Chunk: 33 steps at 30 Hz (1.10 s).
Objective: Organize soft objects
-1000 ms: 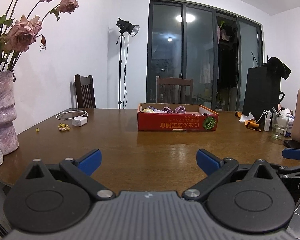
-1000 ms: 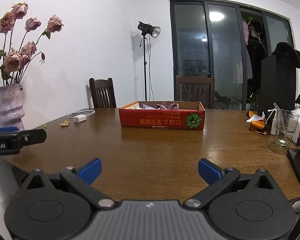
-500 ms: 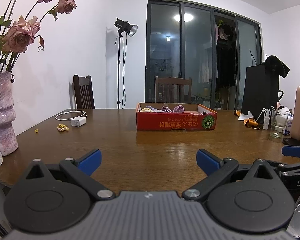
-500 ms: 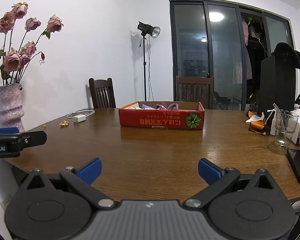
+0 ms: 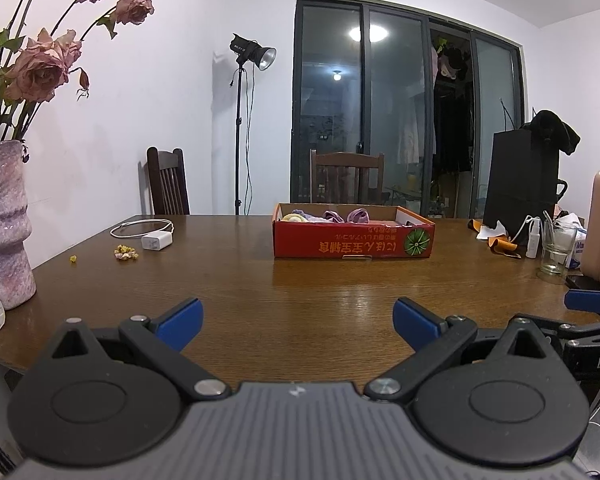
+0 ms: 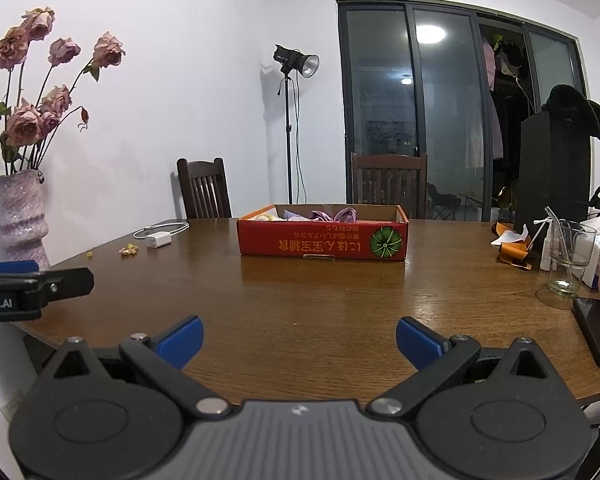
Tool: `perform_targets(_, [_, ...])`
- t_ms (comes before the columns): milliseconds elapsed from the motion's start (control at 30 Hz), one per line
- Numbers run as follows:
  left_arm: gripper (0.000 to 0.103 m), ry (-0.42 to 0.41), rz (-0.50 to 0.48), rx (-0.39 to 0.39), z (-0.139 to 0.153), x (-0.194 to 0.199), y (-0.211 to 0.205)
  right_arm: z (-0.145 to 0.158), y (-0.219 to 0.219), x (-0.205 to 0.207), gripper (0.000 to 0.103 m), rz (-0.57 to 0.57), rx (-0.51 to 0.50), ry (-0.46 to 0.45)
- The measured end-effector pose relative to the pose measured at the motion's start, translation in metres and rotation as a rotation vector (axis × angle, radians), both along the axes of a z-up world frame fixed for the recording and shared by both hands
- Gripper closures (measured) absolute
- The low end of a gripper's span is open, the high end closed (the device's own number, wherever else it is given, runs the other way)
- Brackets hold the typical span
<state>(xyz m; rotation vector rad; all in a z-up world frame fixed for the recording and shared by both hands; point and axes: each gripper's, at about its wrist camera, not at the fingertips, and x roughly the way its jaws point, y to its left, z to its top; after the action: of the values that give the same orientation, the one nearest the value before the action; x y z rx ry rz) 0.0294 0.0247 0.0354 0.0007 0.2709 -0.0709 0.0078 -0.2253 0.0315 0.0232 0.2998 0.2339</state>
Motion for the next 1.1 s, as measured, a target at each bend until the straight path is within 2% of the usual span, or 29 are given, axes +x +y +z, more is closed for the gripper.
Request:
perform_targets(500, [0.0,0.001,-0.001,0.0,0.0,0.0,0.0,0.0,0.002,-0.002,0.0,0.006,-0.009,-0.005])
perform_targets(1100, [0.0,-0.027,-0.021,0.001,-0.001,-0.006,-0.003,0.007,0.002,-0.01,0.0,-0.006,-0.018,-0.063])
